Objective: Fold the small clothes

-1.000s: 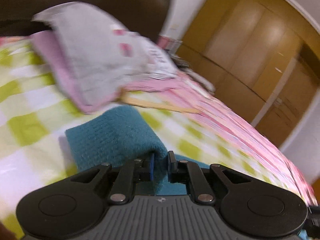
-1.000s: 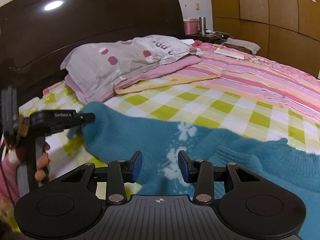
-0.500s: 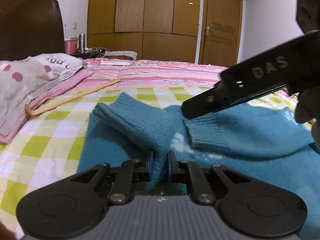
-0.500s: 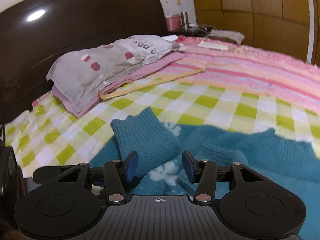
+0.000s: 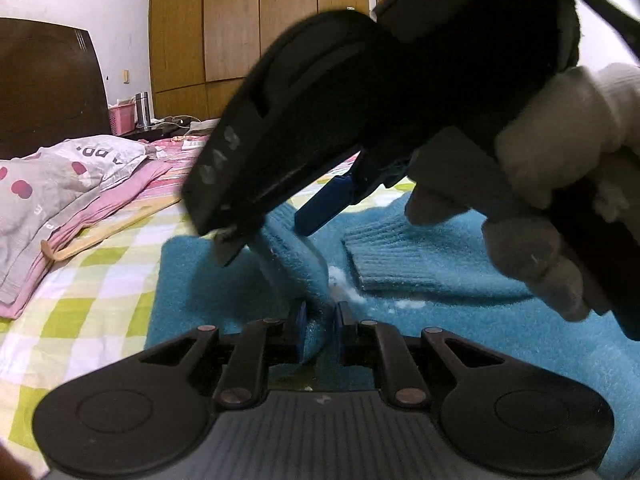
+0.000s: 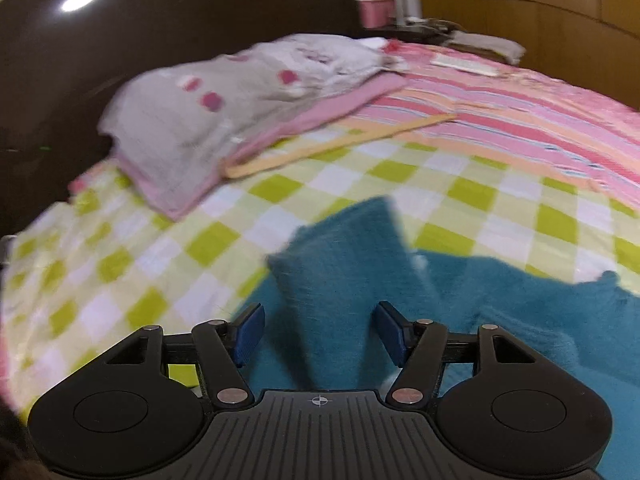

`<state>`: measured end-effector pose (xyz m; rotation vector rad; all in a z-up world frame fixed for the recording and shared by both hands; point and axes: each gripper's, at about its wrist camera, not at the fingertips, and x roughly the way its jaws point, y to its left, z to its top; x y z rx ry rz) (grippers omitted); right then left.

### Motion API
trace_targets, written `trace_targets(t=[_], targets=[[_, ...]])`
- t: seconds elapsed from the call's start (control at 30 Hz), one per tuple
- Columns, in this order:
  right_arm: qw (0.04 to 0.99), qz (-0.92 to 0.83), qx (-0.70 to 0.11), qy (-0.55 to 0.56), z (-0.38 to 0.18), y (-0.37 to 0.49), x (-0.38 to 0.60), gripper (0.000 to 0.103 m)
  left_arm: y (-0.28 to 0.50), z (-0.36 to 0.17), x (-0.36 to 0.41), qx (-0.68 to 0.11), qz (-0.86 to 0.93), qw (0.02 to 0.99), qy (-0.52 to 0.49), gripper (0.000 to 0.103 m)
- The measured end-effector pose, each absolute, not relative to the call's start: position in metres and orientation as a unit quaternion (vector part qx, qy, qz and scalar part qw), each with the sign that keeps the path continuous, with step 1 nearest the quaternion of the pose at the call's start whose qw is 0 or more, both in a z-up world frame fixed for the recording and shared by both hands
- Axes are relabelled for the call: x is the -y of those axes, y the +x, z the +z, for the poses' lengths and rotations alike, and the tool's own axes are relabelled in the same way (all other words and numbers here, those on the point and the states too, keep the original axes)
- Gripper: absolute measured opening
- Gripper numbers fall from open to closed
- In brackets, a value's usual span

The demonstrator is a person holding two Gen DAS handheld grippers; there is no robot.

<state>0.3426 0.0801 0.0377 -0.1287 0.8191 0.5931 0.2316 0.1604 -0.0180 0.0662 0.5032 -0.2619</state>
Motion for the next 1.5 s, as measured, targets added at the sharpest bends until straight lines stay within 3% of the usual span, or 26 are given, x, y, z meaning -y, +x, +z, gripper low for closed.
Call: trace_targets(t=[0.03,0.1,0.2,0.83,1.23,1.5], targets=[[0.876,0.276,-0.393,-0.055,0.038,0.343,-0.076,0.038,0.231,-0.018,-0.161,-0.248,-0.130,0.960,0.032,0.019],[0.877,0.270,-0.397,-0.030,0.040,0.344,-0.062,0.017,0.230,-0.017,-0.161,-0.246,-0.131,0.960,0.031,0.019],[0.886,0.255,-0.387,0.000,0.048,0.343,-0.032,0.010,0.224,-0.010,-0.163,-0.233,-0.135,0.963,0.024,0.022],[0.937,0.127,-0.294,0.140,0.091,0.317,0.160,0.008,0.212,0.000,-0.155,-0.214,-0.165,0.963,0.002,0.029],[0.913,0.039,-0.331,0.234,0.007,0.301,0.258,0.008,0.201,-0.011,-0.126,-0.249,-0.149,0.956,0.036,0.029],[0.916,0.055,-0.303,0.258,0.008,0.292,0.272,0.008,0.211,-0.003,-0.105,-0.256,-0.137,0.955,0.063,0.029]])
